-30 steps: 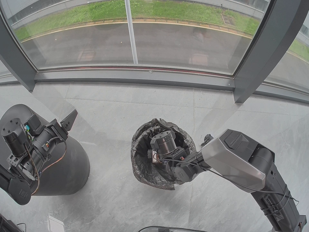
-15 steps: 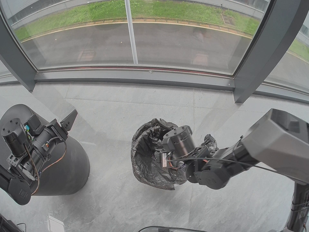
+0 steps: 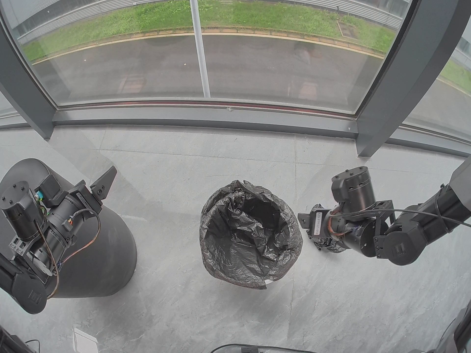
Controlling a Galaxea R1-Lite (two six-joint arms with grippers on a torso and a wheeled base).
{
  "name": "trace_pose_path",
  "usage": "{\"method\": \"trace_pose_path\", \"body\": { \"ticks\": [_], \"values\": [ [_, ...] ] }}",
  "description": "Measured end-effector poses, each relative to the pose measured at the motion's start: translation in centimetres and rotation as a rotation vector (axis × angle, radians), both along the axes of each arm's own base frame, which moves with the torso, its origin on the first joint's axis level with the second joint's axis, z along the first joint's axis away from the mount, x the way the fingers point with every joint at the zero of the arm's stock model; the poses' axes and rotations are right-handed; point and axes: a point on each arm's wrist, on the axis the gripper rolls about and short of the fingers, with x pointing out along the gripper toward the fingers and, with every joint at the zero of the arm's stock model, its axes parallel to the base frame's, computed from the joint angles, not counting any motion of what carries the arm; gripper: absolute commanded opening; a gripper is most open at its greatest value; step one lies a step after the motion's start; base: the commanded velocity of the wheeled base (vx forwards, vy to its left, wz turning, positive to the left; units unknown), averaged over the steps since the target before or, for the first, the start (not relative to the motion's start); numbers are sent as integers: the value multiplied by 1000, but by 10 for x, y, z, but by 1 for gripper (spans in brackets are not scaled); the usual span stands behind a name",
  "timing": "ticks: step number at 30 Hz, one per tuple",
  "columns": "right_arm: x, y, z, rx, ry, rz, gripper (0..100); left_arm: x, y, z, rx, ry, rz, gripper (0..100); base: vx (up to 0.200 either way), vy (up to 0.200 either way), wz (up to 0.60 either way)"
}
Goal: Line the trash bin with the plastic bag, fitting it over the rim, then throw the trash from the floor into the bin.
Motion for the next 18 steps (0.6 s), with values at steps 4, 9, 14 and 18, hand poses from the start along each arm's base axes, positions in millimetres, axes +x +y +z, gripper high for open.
{"method": "trace_pose_path", "body": {
  "ticks": [4,9,14,18],
  "values": [
    [19,-27,-9,-13,11,-13,100,0,0,0,1,0,0,100,0,0,0],
    [46,-45,-25,-105,-56,21,100,0,0,-1,2,2,0,100,0,0,0],
    [74,-51,-50,-238,-107,84,100,0,0,-1,2,2,0,100,0,0,0],
    [97,-51,-68,-297,-117,109,100,0,0,-1,3,4,-1,100,0,0,0]
  ]
}}
